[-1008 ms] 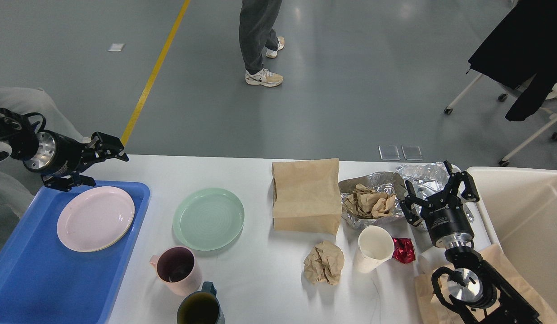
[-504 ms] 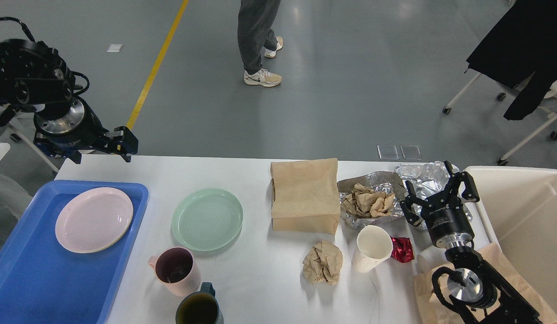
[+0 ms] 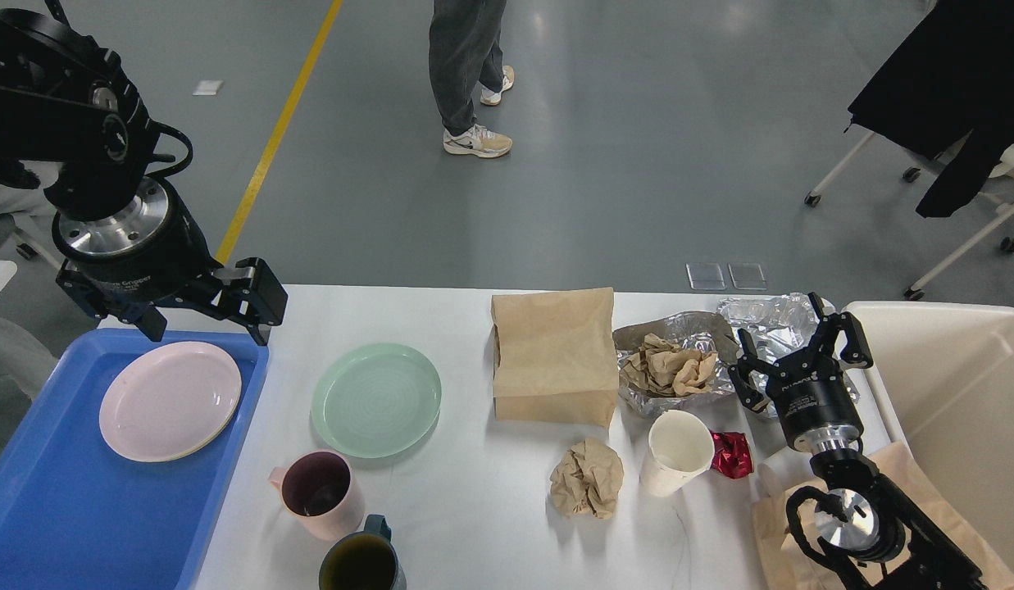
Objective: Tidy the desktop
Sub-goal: 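Lower the left gripper onto the pink mug beside the tray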
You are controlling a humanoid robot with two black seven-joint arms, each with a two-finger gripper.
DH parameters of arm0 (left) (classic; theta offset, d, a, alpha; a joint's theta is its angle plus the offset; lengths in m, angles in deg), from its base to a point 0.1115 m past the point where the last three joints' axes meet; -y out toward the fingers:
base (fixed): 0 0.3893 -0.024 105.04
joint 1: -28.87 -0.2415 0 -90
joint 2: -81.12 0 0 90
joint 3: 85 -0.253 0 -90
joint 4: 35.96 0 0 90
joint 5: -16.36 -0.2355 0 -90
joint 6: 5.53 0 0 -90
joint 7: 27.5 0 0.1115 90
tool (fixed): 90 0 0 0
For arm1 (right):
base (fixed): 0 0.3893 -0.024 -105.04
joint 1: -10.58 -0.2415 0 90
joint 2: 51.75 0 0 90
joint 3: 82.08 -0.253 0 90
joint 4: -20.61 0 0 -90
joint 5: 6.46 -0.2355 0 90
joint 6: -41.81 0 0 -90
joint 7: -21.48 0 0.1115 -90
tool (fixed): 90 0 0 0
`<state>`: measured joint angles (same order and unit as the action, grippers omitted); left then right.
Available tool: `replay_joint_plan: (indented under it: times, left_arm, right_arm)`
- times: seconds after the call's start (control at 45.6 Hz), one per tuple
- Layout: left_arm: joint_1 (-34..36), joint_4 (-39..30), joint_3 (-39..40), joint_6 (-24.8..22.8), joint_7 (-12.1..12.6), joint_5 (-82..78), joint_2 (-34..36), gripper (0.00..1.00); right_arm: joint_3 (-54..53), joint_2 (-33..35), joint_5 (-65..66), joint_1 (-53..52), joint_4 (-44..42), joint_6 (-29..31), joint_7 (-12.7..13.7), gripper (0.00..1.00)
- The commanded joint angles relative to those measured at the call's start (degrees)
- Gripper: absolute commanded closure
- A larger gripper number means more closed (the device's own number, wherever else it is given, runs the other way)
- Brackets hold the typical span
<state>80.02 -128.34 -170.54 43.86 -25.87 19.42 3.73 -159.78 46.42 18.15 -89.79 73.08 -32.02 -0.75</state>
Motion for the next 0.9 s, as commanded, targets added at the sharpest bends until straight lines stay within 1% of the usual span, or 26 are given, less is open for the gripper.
replay_joint_plan:
  times: [0.0, 0.066, 0.11, 0.153, 0.263, 0.329, 0.395, 0.526, 0.679, 0.723, 0.877]
  left_arm:
    - [8.3, -6.1, -0.7, -0.1, -0.1, 2.3, -0.9, 0.09]
    - [12.1, -8.1, -1.1, -0.8, -0.1, 3.4, -1.2, 0.09]
    - [13.4, -8.4, -1.2, -1.7, -0.1, 4.3, -2.1, 0.09]
    - [13.5, -8.4, -1.2, -2.5, -0.1, 5.3, -3.0, 0.09]
    - [12.6, -8.3, -1.2, -2.6, -0.1, 8.1, -5.7, 0.09]
    - [10.2, -7.9, -1.2, -2.5, -0.1, 9.3, -6.2, 0.08]
    - [8.5, -7.5, -1.0, -2.7, -0.2, 9.7, -6.3, 0.04]
    - [4.8, -6.3, -1.4, -2.3, -0.1, 9.5, -6.8, 0.04]
    - [-1.8, -3.9, -1.2, -1.5, -0.2, 9.6, -6.8, 0.04]
    - [-4.3, -3.3, -0.9, -0.7, 0.4, 9.7, -6.6, 0.04]
    - [-13.3, -1.9, -0.5, 3.5, 0.4, 9.9, -6.0, 0.05]
  right_arm:
    - [0.0, 0.0, 0.0, 0.0, 0.0, 0.0, 0.0, 0.00]
    - [0.0, 0.0, 0.0, 0.0, 0.0, 0.0, 0.0, 0.00]
    - [0.0, 0.0, 0.0, 0.0, 0.0, 0.0, 0.0, 0.00]
    - [0.0, 0.0, 0.0, 0.0, 0.0, 0.0, 0.0, 0.00]
    - [0.0, 0.0, 0.0, 0.0, 0.0, 0.0, 0.0, 0.00]
    - [0.0, 0.0, 0.0, 0.0, 0.0, 0.0, 0.0, 0.00]
    - [0.0, 0.0, 0.0, 0.0, 0.0, 0.0, 0.0, 0.00]
    - [0.0, 0.0, 0.0, 0.0, 0.0, 0.0, 0.0, 0.00]
    - [0.0, 0.0, 0.0, 0.0, 0.0, 0.0, 0.0, 0.00]
    - [0.0, 0.0, 0.0, 0.0, 0.0, 0.0, 0.0, 0.00]
    - [0.0, 0.0, 0.0, 0.0, 0.0, 0.0, 0.0, 0.00]
